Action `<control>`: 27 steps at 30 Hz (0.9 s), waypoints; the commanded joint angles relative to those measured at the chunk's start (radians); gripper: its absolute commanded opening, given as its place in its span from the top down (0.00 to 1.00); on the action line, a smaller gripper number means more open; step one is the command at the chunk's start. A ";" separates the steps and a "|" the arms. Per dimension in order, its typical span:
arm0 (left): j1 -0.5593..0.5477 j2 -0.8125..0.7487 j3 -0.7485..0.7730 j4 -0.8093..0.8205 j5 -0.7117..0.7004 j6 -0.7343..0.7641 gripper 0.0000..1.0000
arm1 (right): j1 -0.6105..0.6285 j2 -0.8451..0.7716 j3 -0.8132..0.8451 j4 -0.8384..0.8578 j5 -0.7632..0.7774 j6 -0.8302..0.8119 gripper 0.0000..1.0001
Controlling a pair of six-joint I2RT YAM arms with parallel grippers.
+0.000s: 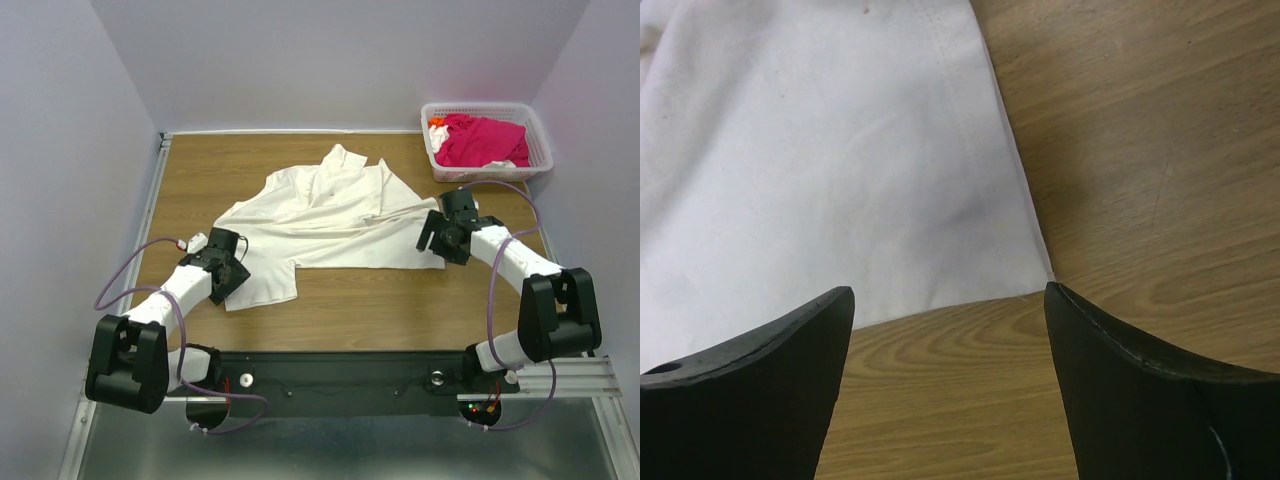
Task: Fold and stack the t-shirts
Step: Flatten the tshirt out
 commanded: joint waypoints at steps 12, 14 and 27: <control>-0.024 0.117 0.134 -0.184 -0.117 -0.011 0.33 | -0.028 0.007 -0.005 0.014 0.035 -0.021 0.17; -0.023 0.147 0.120 -0.170 -0.090 -0.002 0.33 | -0.034 0.007 -0.015 0.021 0.035 -0.018 0.17; -0.036 0.225 0.114 -0.134 -0.048 0.055 0.89 | -0.057 0.014 -0.038 0.035 0.052 0.016 0.18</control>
